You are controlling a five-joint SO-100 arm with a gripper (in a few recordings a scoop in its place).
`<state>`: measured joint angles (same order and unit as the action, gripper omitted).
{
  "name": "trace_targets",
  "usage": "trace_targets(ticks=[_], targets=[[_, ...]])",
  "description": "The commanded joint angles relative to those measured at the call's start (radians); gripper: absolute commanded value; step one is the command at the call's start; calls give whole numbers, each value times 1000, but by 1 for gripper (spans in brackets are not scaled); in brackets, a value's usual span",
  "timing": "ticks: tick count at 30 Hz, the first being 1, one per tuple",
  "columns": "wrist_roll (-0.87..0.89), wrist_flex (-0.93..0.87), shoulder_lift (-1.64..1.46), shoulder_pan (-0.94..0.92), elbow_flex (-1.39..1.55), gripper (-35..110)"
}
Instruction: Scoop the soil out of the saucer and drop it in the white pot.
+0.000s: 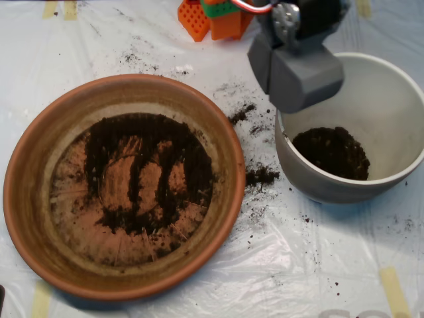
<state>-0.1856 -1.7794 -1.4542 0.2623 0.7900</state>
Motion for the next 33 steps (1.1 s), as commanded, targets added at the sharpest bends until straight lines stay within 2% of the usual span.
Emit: trace_targets(ticks=[1, 4, 7, 10, 27, 33], targets=[[-18, -23, 37, 92, -149, 0], [-18, -21, 77, 152, -160, 1], [-11, -23, 91, 189, -160, 26], [-14, -23, 94, 192, -147, 36], [11, -25, -26, 152, -83, 38], [67, -15, -77, -21, -84, 39]])
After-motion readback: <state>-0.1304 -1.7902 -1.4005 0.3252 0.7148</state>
